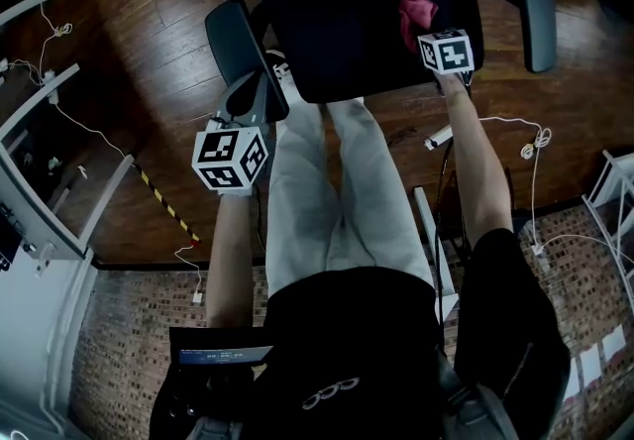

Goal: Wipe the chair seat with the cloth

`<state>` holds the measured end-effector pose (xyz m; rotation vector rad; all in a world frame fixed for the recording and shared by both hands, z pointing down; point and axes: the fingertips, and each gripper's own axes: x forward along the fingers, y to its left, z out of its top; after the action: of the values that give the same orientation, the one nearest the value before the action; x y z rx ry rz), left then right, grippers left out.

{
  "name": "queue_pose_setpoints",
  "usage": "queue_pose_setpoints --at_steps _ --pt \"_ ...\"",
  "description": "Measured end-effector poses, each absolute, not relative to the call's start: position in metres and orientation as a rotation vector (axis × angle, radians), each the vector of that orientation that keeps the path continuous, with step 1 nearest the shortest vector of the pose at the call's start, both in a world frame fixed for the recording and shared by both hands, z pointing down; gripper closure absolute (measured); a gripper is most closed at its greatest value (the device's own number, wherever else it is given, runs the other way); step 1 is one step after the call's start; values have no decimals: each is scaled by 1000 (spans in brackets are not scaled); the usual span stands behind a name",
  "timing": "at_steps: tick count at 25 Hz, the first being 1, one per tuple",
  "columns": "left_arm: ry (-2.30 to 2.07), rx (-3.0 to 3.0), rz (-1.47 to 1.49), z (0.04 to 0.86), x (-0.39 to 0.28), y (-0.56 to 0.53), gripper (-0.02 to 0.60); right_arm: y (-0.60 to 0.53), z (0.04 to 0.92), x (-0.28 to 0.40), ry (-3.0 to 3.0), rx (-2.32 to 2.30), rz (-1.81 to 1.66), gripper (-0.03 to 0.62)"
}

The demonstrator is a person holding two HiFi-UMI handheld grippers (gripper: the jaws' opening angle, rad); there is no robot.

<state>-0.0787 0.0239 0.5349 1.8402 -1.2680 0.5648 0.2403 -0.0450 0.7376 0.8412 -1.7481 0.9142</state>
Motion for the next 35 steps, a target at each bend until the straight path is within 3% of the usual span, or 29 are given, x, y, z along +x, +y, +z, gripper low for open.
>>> queue_pose_setpoints --at_steps 9,16,20,30,35 --pt "-1357 1825 605 536 -82 24 588 -76 707 367 -1533 1112 787 523" --pt "-1313 1830 566 534 -79 23 588 -67 687 409 -1348 1216 599 523" --pt "-1278 1857 542 532 -77 23 588 -46 707 355 -1409 1132 644 523" --pt "-1154 1959 464 525 -74 28 588 25 723 102 -1718 795 752 523" --pt "-1122 2000 433 522 -71 30 588 63 710 10 -1892 624 904 523"
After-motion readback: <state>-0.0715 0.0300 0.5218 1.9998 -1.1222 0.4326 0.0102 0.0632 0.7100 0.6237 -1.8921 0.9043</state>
